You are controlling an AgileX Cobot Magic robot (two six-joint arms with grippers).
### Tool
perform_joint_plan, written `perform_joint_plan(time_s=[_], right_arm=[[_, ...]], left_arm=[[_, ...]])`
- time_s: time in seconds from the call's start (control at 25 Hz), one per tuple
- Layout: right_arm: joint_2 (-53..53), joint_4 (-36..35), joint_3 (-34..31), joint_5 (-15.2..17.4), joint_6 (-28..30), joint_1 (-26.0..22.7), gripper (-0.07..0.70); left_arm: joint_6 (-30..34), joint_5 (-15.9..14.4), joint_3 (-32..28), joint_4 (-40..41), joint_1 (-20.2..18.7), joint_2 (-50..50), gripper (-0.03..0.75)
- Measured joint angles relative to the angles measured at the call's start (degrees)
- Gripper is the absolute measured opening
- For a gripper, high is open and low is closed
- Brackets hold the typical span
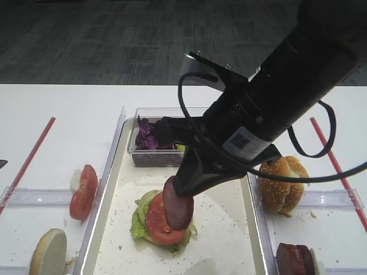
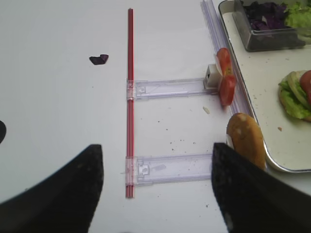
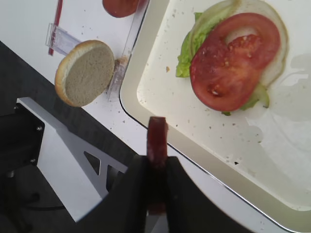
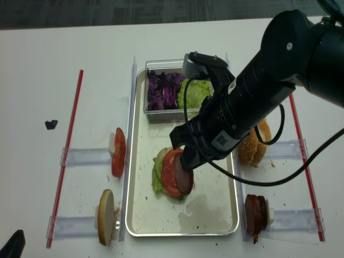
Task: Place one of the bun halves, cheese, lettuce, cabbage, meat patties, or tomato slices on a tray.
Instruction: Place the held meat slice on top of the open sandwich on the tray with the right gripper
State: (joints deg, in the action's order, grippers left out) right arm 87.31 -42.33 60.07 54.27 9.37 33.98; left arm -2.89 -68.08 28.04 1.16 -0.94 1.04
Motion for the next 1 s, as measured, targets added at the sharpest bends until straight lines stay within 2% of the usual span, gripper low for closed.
perform_joint_plan(time_s=[0.36,0.48,0.64,0.76,1.0], right_arm=[[2.98,-0.12,0.0,-1.49,2.88,-0.13,0.122],[3.5,-1.88,0.0,-1.27,5.11,-2.31,0.122],[4.7,-9.83,-1.97,0.9,13.25,-8.87,0.122],[6.03,-16.98,-4.04,4.8,20.77,-12.62,0.122],[6.51,-26.71,-7.78,7.77,30.11,-13.19,0.122]], left_arm=[[0.0,0.0,0.0,0.0,0.0,0.0,0.439],[0.0,0.0,0.0,0.0,0.0,0.0,0.439],[0.0,0.0,0.0,0.0,0.0,0.0,0.439],[0.0,0.0,0.0,0.0,0.0,0.0,0.439],[0.0,0.0,0.0,0.0,0.0,0.0,0.439]])
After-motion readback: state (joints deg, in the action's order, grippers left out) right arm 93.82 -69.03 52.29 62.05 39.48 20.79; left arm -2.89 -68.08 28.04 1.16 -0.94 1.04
